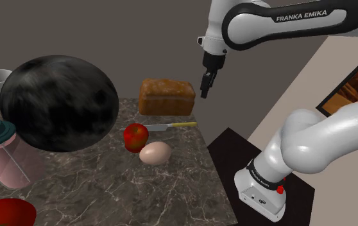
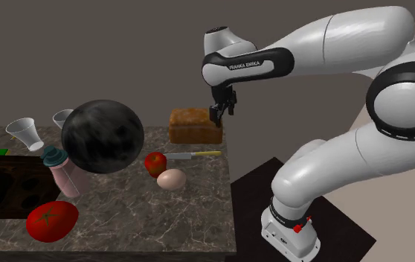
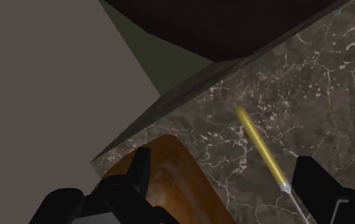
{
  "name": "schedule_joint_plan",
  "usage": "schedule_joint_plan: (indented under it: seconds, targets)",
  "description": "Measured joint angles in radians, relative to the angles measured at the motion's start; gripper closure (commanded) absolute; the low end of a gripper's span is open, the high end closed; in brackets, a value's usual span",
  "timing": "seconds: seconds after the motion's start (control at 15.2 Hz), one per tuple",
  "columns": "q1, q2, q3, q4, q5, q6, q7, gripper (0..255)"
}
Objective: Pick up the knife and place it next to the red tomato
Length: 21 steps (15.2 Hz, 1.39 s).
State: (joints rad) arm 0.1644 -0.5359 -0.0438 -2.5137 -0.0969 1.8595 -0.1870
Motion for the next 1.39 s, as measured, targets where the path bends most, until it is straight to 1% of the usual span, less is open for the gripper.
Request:
schedule_joint_plan:
  seconds: [0.4,0.53,0.99,1.12,1.39]
  targets:
    - [0.083,0.158,0.009,-0.014,0.025,0.208,-0.138,0]
    - [0.116,0.206,0.024,-0.020,0.040,0.273,-0.172,0]
    - [0.206,0.386,0.060,0.007,0.079,0.474,-0.331,0]
    - [0.218,0.424,0.066,0.005,0.085,0.517,-0.359,0]
    - [0.223,0.466,0.070,-0.015,0.086,0.580,-0.363,0]
